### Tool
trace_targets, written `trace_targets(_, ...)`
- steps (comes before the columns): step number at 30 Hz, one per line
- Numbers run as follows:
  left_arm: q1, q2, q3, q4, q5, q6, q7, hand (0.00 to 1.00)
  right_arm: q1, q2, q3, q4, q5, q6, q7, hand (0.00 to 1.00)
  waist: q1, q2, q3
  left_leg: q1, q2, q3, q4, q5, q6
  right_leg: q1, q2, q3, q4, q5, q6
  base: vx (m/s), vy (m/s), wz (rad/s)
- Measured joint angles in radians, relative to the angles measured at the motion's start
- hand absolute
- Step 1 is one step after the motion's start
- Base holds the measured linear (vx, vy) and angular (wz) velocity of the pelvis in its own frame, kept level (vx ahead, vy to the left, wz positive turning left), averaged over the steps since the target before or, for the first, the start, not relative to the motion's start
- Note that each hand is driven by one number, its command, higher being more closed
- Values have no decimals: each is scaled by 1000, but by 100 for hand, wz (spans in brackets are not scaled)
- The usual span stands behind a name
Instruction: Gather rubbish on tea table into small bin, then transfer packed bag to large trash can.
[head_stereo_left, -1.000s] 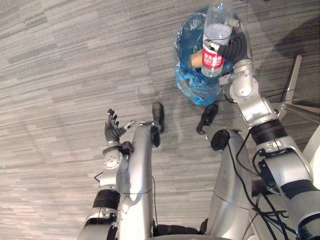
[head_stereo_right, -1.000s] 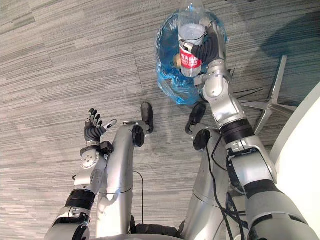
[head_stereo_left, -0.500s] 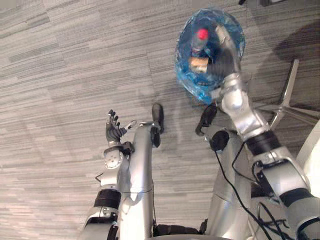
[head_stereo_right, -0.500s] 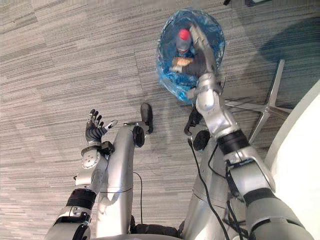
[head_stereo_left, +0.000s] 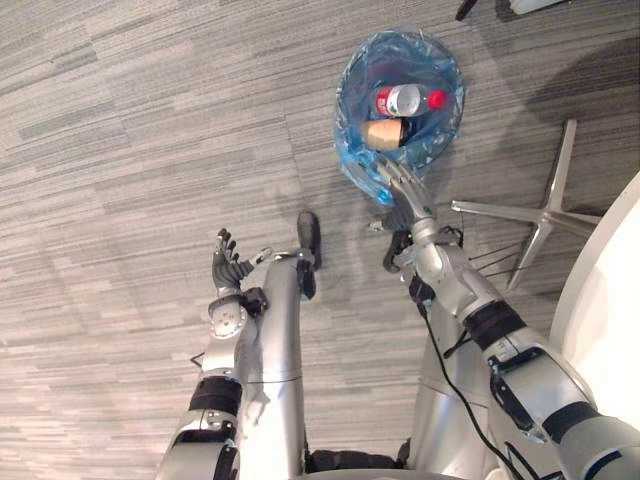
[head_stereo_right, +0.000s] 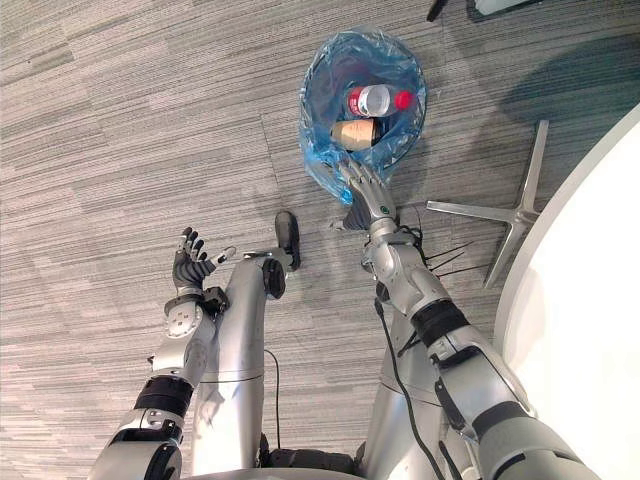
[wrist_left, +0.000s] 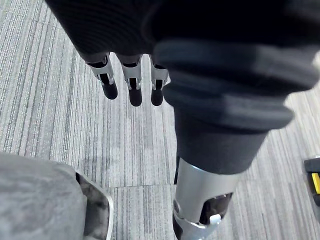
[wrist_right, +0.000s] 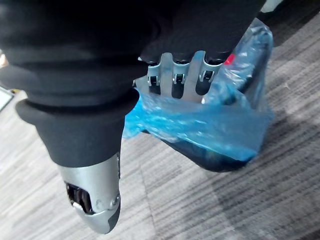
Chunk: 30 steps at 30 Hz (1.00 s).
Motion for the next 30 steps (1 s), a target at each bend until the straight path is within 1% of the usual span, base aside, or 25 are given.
trace_targets(4, -33, 0, 1, 15, -2, -1, 1, 0, -91, 5, 3, 72, -20, 9, 12, 100, 5, 0, 0, -26, -2, -10, 2, 8, -3, -26, -3, -6, 15, -3, 3, -28, 12, 8)
trace_targets(6, -41, -4, -1, 21, -9, -2, -1, 0, -95, 2, 3, 72, -9, 11, 9, 100, 15, 0, 0, -26, -3, -18, 1, 10, -7, -26, -3, -9, 21, -6, 5, -22, 12, 7)
trace_targets(12, -41, -4, -1, 22, -23, -1, -2, 0, -82, 11, 2, 57, 42, 11, 7, 100, 16, 0, 0, -27, 0, -21, 1, 12, -9, -25, 1, -12, 18, -10, 5, 0, 0, 0)
trace_targets(14, -41, -4, -1, 21, -23, 0, -2, 0, -74, 14, -3, 30, 59, 12, 7, 100, 15, -1, 0, -27, 1, -21, 3, 12, -9, -24, 2, -12, 18, -10, 4, 0, 0, 0)
trace_targets(15, -41, -4, -1, 20, -23, 0, -2, 0, -60, 15, -8, -20, 61, 14, 7, 100, 14, -2, -1, -25, 2, -22, 5, 12, -9, -20, 3, -14, 17, -9, 2, -19, 27, -3)
trace_targets(18, -41, -4, 0, 24, -22, 7, -3, 0, -15, 18, -15, -158, 122, 0, 6, 100, 9, -2, -1, -10, 5, -26, 14, 12, -9, 3, 6, -18, 16, -2, -8, -14, 28, -5)
trace_targets(20, -40, -8, -5, 27, -20, 14, -7, 0, 31, 33, -49, -259, 190, -5, 5, 100, 6, -4, -2, 37, 9, -26, 8, 11, -8, 54, 12, -22, -1, 4, -18, -28, 33, -8)
trace_targets(21, -38, -10, -8, 27, -20, 16, -8, 0, 48, 36, -59, -286, 213, -7, 4, 100, 6, -5, -2, 53, 10, -25, 3, 11, -8, 71, 13, -22, -8, 4, -17, -54, 46, -15)
trace_targets(22, -28, -15, -9, 27, -18, 24, -9, 0, 92, 51, -90, -350, 263, -16, 4, 100, 3, -13, -6, 99, 14, -21, -16, 11, -8, 117, 20, -22, -30, 6, -15, -60, 45, -11)
trace_targets(25, 8, -14, -10, 22, -17, 30, -11, 0, 170, 87, -123, -428, 345, -34, 3, 100, -12, -42, -22, 185, 13, -11, -73, 18, -9, 194, 22, -24, -74, 11, -7, -30, 18, -3)
trace_targets(26, 28, -14, -26, 21, -15, 35, -11, 0, 222, 91, -134, -476, 383, -39, 4, 100, -13, -52, -27, 241, 14, -4, -109, 22, -14, 248, 23, -31, -106, 17, -10, 0, 0, 0)
trace_targets(27, 49, -16, -45, 21, -12, 45, -17, 0, 267, 89, -136, -509, 413, -42, 6, 100, -14, -52, -27, 305, 19, 4, -152, 28, -16, 314, 26, -42, -147, 23, -9, 0, 0, 0)
trace_targets(28, 62, -17, -52, 21, -7, 48, -24, 0, 289, 89, -136, -526, 422, -42, 7, 100, -14, -54, -28, 341, 19, 7, -176, 35, -16, 349, 27, -49, -170, 30, -16, 18, -34, -2)
trace_targets(30, 125, -21, -68, 16, 5, 49, -32, 0, 368, 111, -134, -579, 451, -49, 9, 100, -12, -70, -42, 476, 19, 19, -271, 54, -21, 477, 41, -58, -258, 49, -12, 31, -30, -5)
